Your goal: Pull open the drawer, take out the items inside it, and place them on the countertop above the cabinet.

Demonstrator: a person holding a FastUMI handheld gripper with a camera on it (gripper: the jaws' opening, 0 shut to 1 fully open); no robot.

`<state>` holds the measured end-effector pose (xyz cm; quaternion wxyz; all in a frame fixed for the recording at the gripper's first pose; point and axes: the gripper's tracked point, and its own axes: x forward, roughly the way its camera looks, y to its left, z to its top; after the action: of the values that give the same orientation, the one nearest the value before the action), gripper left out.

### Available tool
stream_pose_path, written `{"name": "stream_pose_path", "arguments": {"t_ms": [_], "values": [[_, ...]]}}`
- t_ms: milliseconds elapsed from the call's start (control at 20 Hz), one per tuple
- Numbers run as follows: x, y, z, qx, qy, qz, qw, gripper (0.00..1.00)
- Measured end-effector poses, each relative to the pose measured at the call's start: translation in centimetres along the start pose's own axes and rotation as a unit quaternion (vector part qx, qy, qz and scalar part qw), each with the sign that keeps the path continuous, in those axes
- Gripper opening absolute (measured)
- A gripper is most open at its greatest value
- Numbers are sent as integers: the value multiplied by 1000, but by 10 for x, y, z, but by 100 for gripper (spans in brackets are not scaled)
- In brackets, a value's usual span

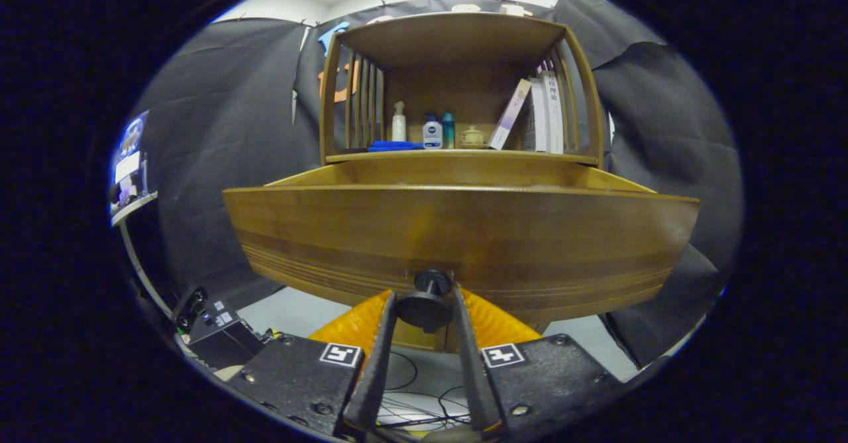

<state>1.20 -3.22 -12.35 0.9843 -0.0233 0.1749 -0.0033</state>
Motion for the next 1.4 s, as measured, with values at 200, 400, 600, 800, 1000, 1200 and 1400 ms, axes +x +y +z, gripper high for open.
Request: {"name": "stream_pose_path", "arguments": {"t_ms": [200,400,600,800,1000,1200,1400], "values": [[-28,31,33,41,-3,65,997,73],[-43,32,70,40,-14,74,996,78],[-35,29,120,56,-23,68,996,78],[-4,24,144,63,16,66,996,78],[39,7,137,68,104,39,991,78],[81,-22,112,25,204,-7,979,78],[106,-35,86,35,298,-14,954,78]]}}
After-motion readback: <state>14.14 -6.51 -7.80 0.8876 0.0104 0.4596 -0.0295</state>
